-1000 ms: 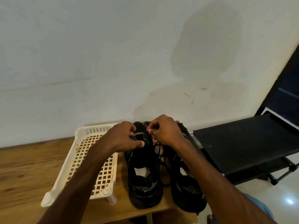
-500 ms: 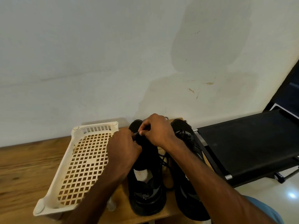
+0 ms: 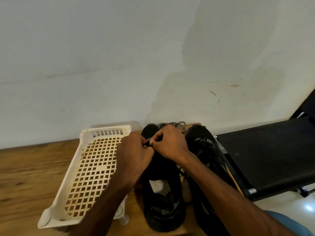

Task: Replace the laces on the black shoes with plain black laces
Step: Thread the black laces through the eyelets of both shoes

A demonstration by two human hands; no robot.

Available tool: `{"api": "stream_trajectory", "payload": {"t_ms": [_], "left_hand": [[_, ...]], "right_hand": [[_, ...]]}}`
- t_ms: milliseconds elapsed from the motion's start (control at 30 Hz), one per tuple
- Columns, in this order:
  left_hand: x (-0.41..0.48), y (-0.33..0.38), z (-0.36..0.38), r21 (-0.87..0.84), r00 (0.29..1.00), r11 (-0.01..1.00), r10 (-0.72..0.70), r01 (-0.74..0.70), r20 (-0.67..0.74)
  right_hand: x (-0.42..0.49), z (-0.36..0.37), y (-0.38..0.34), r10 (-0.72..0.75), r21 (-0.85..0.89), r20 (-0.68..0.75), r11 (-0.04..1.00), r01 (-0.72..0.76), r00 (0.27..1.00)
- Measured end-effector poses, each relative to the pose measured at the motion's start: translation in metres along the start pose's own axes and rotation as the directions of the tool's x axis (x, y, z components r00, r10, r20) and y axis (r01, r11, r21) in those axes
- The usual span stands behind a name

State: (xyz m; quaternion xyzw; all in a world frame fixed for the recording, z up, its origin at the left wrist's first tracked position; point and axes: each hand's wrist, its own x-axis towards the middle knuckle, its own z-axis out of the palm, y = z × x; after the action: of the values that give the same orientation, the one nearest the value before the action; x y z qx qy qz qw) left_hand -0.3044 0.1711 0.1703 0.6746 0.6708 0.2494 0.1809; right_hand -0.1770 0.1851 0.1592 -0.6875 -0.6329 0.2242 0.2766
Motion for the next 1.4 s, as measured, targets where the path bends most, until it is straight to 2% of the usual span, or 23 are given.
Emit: {"api": "stream_trajectory", "payload": {"t_ms": [133, 300, 467, 700, 1033, 1267, 1400], "left_hand": [[0.001, -0.005, -0.001, -0.059, 1.000, 0.998, -0.013, 0.014, 0.013], [0.002, -0.008, 0.000, -0.091, 1.000, 0.996, -0.019, 0.019, 0.000], [0.001, -0.012, 0.005, -0.091, 1.000, 0.996, -0.007, 0.004, -0.027], [0.003, -0.010, 0.005, -0.060, 0.999, 0.998, -0.002, 0.000, -0.039], [0.002, -0.012, 0.005, -0.081, 1.000, 0.997, -0.017, 0.015, -0.027], [0.003, -0.012, -0.001, -0.124, 1.000, 0.992, -0.011, 0.013, 0.017], [0.003, -0.012, -0.001, -0.149, 0.999, 0.988, -0.029, 0.032, 0.020]], "right_hand": [[-0.002, 0.005, 0.001, 0.032, 0.071, -0.001, 0.997, -0.032, 0.999], [-0.002, 0.005, 0.001, 0.036, 0.079, 0.015, 0.996, -0.037, 0.999], [-0.004, 0.003, 0.000, 0.013, 0.019, 0.033, 1.000, -0.013, 0.999], [-0.004, 0.002, -0.001, 0.017, 0.087, 0.035, 0.996, -0.020, 0.999], [-0.006, 0.006, -0.010, 0.049, -0.040, 0.005, 0.998, -0.048, 0.999], [-0.007, 0.002, -0.007, 0.060, 0.125, 0.040, 0.990, -0.064, 0.997], [-0.009, 0.005, -0.010, 0.027, 0.014, 0.011, 1.000, -0.027, 1.000]]}}
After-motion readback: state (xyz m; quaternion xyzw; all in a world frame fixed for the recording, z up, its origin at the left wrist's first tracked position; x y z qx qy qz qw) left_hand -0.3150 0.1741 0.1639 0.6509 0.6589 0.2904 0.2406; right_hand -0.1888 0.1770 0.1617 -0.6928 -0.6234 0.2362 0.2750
